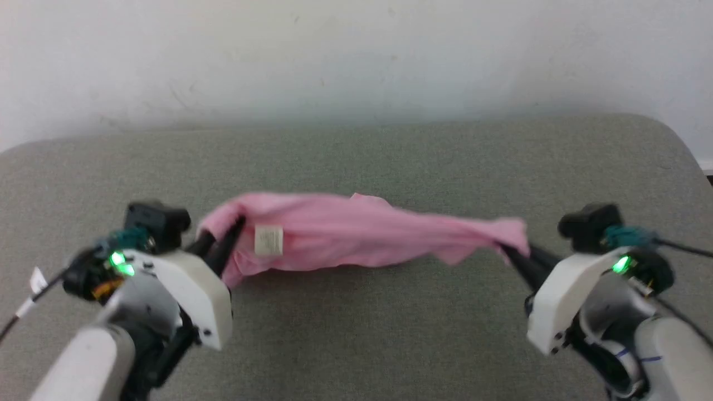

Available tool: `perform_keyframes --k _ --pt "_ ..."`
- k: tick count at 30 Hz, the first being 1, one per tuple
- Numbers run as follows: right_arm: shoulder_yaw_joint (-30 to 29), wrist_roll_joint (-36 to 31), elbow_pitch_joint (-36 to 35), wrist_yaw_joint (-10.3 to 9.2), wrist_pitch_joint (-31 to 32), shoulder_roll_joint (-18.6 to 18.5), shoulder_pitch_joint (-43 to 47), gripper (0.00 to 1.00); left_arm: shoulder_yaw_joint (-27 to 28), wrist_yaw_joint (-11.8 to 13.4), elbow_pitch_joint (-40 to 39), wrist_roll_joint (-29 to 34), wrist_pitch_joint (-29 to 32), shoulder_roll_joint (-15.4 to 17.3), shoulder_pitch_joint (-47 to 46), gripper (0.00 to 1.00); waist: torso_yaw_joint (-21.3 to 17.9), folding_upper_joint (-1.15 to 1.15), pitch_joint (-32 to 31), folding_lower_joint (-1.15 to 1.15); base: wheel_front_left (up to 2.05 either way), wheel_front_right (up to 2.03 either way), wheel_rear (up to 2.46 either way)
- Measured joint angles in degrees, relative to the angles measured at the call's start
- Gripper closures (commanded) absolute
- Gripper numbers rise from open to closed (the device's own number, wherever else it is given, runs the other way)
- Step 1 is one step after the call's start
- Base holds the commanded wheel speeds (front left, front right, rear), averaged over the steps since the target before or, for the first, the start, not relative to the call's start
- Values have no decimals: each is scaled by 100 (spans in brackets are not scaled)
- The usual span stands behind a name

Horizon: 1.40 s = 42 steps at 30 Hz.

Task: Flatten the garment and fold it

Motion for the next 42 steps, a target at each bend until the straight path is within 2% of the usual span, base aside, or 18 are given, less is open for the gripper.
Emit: perform_keyframes --k 5,9,14,21,26,33,38,42 --pt "-532 -233 -931 1 -70 35 -514 100 102 -79 -178 168 73 89 -928 100 -15 0 -125 -2 0 0 0" --pt "-710 -226 -853 2 58 63 -1386 100 156 -126 360 111 73 -127 -1913 100 -28 0 5 -1 0 0 0" --pt "-683 -320 5 10 -187 47 -2807 100 202 -229 1619 134 -334 -463 -3232 100 -47 0 391 0 0 0 0" --pt "-591 -560 1516 14 -1513 325 -4756 100 238 -258 3388 527 -1666 -873 -4814 100 -136 0 1110 2 0 0 0" --pt "-550 -756 2490 15 -2373 556 -5592 100 305 -244 4521 712 -2665 -1084 -5688 100 -206 0 1544 2 0 0 0" --pt "-246 -724 3973 12 -3019 859 -5736 100 374 -261 6001 653 -3611 -1389 -5829 100 -314 0 1855 2 0 0 0" --pt "275 -447 4801 8 -3312 937 -5338 100 405 -512 6901 480 -3897 -1583 -5550 100 -298 0 1820 0 0 0 0" --pt "728 -152 5119 8 -3505 948 -4617 100 430 -675 7343 279 -4009 -1807 -4923 100 -251 0 1655 -1 0 0 0"
